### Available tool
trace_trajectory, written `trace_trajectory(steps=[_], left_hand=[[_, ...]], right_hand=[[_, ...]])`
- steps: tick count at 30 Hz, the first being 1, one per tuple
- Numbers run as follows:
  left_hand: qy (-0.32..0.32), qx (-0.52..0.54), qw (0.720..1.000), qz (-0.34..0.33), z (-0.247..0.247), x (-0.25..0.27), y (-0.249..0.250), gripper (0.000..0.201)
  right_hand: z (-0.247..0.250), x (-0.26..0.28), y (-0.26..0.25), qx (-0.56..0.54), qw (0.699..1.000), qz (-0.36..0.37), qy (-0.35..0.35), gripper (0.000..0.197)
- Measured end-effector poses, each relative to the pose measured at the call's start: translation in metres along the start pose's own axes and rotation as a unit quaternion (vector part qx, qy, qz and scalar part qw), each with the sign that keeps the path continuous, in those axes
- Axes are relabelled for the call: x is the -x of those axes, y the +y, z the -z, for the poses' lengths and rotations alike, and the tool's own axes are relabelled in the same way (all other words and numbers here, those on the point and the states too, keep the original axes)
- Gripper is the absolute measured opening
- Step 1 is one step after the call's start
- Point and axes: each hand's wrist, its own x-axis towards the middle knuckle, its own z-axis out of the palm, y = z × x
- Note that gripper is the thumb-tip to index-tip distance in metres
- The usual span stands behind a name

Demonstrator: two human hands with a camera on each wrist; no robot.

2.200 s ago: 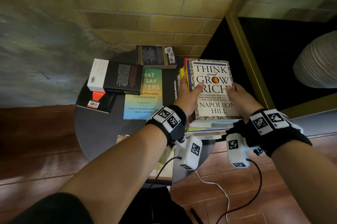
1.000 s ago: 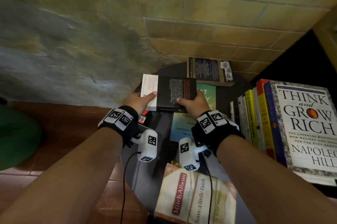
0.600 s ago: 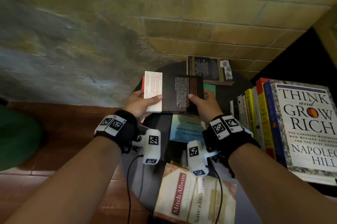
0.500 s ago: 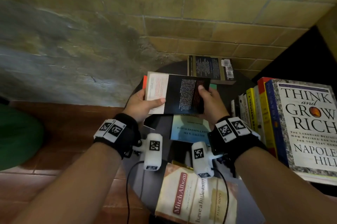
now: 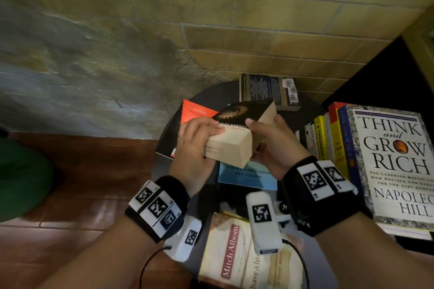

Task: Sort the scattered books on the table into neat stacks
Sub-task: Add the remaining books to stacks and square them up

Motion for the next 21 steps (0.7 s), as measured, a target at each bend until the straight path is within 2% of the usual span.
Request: trace_trajectory(steps=[2,4,5,7,8,9,11,13,16,21], left_hand=[[-0.092,0.023,0.995,0.025,0.003,0.005,-0.003,0.049],[-0.165,0.086,0.979,0.082,0.004,0.008,-0.010,0.056],[-0.179,0.131,0.966,0.132,0.003,0.007,-0.012,0.059],[-0.166,0.229,0.925,0.253,-0.002,0.000,-0.015,0.059],[-0.163,0.261,0.904,0.296,-0.007,-0.003,-0.017,0.056],[-0.169,0.277,0.894,0.310,-0.012,-0.006,-0.016,0.050],[-0.190,0.269,0.898,0.292,-0.020,-0.008,-0.012,0.042],[-0.198,0.254,0.904,0.281,-0.025,-0.007,-0.011,0.045],[-0.206,0.225,0.904,0.299,-0.022,-0.013,-0.014,0.040],[-0.178,0.108,0.931,0.301,-0.026,-0.054,-0.032,0.036]], right_hand=[[0.003,-0.002,0.004,-0.007,1.000,-0.003,0.013,0.050],[0.010,-0.008,0.007,0.012,1.000,-0.001,0.028,0.053],[0.013,-0.009,0.008,0.025,0.999,0.003,0.034,0.053],[0.016,-0.011,0.011,0.028,0.999,0.006,0.038,0.048],[0.018,-0.012,0.013,0.016,0.999,0.009,0.037,0.047],[0.019,-0.013,0.015,0.007,0.999,0.009,0.042,0.046],[0.019,-0.012,0.020,0.002,0.998,0.015,0.057,0.047],[0.019,-0.012,0.027,0.020,0.995,0.035,0.088,0.054],[0.022,-0.016,0.033,0.032,0.991,0.058,0.119,0.058],[0.028,-0.017,0.043,0.026,0.986,0.074,0.147,0.057]])
